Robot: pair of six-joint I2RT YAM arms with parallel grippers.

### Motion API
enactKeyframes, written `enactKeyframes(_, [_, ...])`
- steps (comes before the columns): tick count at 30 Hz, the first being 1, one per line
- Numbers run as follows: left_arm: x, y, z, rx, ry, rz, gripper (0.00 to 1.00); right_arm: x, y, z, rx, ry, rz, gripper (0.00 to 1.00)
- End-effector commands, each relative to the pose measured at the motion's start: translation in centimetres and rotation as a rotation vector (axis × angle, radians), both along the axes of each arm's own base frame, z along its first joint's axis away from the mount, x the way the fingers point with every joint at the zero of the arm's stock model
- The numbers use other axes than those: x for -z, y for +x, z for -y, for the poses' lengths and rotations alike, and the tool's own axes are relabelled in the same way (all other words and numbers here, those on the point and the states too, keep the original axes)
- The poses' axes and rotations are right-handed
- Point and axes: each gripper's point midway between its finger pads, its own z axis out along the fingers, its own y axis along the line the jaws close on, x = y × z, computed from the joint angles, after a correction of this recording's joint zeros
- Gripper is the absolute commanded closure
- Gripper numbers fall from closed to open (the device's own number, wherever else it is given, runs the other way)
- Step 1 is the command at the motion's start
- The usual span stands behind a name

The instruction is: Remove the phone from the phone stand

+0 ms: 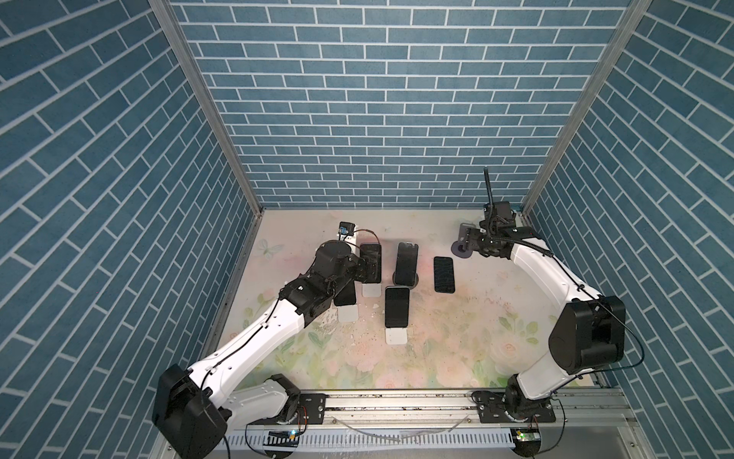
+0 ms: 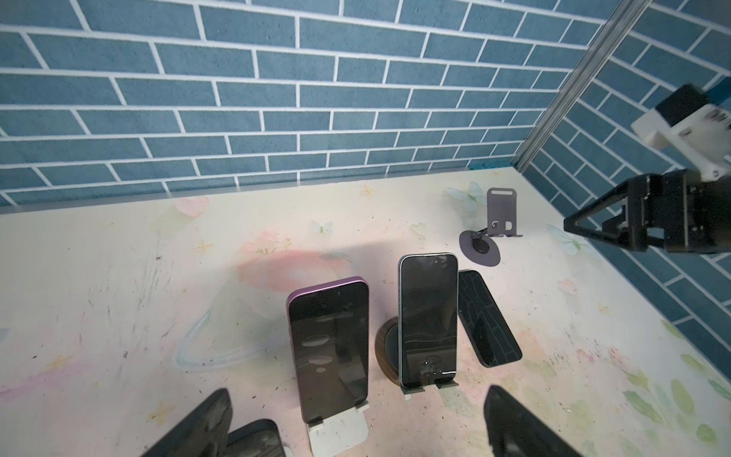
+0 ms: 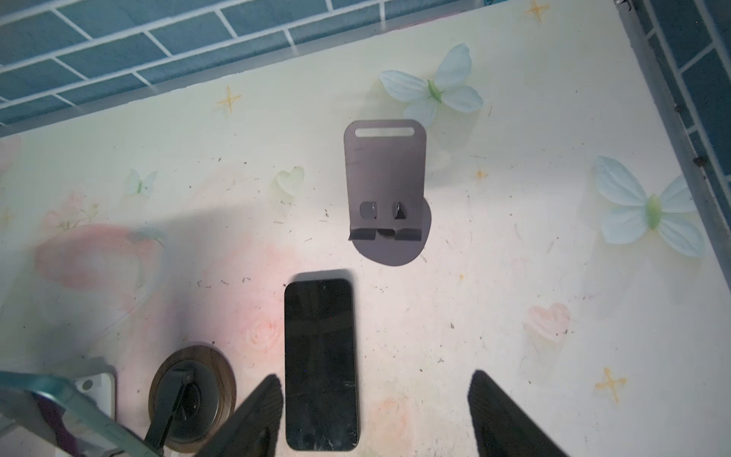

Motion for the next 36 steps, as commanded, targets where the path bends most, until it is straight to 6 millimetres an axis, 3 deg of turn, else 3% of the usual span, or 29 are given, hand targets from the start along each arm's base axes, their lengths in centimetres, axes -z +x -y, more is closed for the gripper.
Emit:
enactKeyframes(1, [-0.1, -0.6, 0.4, 0.035, -0.001, 0.013, 0.00, 0.5, -1.4, -1.0, -0.004, 0.022, -0.017, 0.25])
enactKeyframes(13, [0.6, -1.1, 0.6, 0.049, 0.012, -0.032, 0.00, 0.8, -4.0, -6.7, -0.139, 0.038, -0.039, 0.24])
enactKeyframes(23, [1.7, -1.4, 0.1, 0.026, 0.027, -0.063, 0.01, -0.7, -7.6, -8.4, -0.181, 0.091, -0.030, 0.24])
enactKeyframes(32, [2.6, -1.8, -0.1, 0.028, 0.039, -0.103, 0.00, -0.8, -11.3, -9.8, -0.211, 0.095, -0.016, 0.21])
enactKeyframes(33, [2.6, -1.9, -0.2, 0.029, 0.040, -0.104, 0.00, -0.7, -11.8, -10.1, -0.221, 0.096, -0.019, 0.15])
enactKeyframes(36, [2.7, -2.2, -0.5, 0.024, 0.042, -0.100, 0.00, -1.0, -13.3, -10.7, -0.240, 0.095, -0.018, 0.13])
